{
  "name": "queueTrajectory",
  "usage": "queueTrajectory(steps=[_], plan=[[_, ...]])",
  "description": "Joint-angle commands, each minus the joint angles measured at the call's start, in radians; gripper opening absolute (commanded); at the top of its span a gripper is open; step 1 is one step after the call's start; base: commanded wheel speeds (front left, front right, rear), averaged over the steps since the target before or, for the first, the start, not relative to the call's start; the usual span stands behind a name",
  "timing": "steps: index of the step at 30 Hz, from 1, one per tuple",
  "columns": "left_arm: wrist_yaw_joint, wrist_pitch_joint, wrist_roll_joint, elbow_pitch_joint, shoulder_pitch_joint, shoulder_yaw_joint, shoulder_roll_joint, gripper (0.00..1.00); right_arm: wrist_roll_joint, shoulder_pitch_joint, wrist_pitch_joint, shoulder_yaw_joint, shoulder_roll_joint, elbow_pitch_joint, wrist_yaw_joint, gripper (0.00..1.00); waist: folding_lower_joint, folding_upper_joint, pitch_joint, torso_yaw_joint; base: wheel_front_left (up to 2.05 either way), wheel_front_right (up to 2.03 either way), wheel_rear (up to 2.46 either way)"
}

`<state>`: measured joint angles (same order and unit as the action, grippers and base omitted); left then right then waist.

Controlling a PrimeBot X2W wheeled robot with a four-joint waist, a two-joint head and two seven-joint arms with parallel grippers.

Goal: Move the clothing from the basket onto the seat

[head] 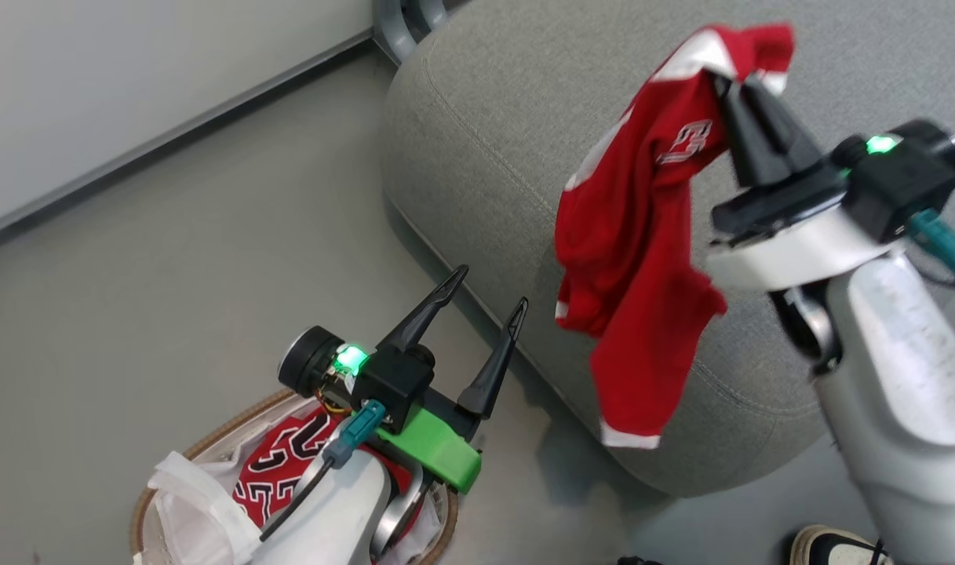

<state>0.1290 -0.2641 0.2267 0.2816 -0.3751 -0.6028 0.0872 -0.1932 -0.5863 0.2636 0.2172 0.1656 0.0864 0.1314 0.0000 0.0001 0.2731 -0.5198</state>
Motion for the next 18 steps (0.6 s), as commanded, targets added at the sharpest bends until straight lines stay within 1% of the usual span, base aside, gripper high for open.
queueTrajectory(steps=[1, 6, 10, 14, 18], plan=[[0.002, -0.001, 0.000, -0.004, -0.027, -0.006, 0.020, 1.00, 0.017, -0.038, 0.001, -0.018, 0.021, -0.007, -0.001, 0.00, 0.0000, -0.0001, 0.113, 0.002, 0.00, 0.00, 0.00], [0.003, -0.001, 0.005, -0.003, -0.077, -0.035, 0.050, 1.00, 0.080, -0.189, 0.001, -0.098, 0.128, 0.022, -0.001, 0.00, 0.0000, -0.0001, 0.200, 0.037, 0.00, 0.00, 0.00], [0.003, -0.001, 0.009, -0.006, -0.117, -0.056, 0.060, 1.00, 0.114, -0.283, 0.001, -0.168, 0.193, 0.055, -0.001, 0.00, 0.0000, -0.0001, 0.256, 0.072, 0.00, 0.00, 0.00], [0.003, -0.001, 0.012, -0.010, -0.146, -0.064, 0.060, 1.00, 0.151, -0.362, 0.001, -0.234, 0.238, 0.119, -0.001, 0.00, 0.0000, -0.0001, 0.297, 0.106, 0.00, 0.00, 0.00], [0.003, -0.001, 0.013, -0.007, -0.165, -0.064, 0.066, 1.00, 0.172, -0.414, 0.001, -0.277, 0.260, 0.210, -0.001, 0.00, 0.0000, -0.0001, 0.333, 0.139, 0.00, 0.00, 0.00]])
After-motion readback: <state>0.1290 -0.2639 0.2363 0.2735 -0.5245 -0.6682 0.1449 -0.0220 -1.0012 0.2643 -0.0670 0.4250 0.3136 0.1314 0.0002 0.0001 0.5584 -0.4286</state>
